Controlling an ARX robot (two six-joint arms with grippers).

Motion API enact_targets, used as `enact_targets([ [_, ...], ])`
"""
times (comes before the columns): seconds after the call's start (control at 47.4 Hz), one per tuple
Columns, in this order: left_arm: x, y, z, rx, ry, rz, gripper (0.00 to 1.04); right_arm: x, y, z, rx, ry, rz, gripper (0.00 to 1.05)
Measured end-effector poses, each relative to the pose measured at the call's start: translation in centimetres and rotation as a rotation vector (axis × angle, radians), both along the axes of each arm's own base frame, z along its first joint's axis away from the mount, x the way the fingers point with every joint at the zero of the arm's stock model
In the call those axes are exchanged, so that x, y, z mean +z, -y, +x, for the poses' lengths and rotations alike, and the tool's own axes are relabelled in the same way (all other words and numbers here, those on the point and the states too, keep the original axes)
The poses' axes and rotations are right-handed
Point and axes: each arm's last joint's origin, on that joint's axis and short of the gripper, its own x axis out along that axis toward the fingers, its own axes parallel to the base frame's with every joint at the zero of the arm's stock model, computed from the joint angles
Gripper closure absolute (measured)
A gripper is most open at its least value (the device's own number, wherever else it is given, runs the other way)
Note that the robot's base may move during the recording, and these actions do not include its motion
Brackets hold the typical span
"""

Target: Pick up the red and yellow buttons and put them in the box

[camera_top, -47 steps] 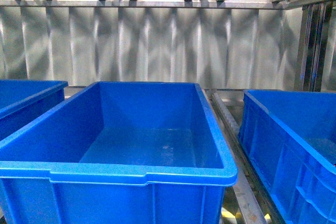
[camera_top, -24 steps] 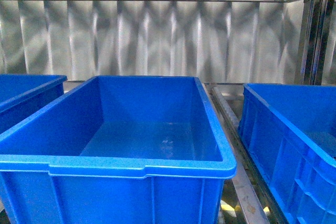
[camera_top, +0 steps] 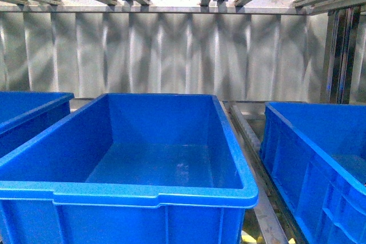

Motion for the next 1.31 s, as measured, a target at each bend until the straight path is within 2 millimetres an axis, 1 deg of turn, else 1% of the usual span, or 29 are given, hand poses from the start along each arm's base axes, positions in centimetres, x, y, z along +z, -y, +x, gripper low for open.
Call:
enact_targets([
  [0.696, 0.0, 0.0, 0.0, 0.0, 0.0, 0.0, 0.08, -1.8, 0.0, -2.1, 0.0, 0.009, 0.0, 0.98],
  [1.308, 0.0, 0.0, 0.0, 0.0, 0.0, 0.0, 0.08, -1.7, 0.0, -3.4, 0.0, 0.03, 0.0, 0.98],
])
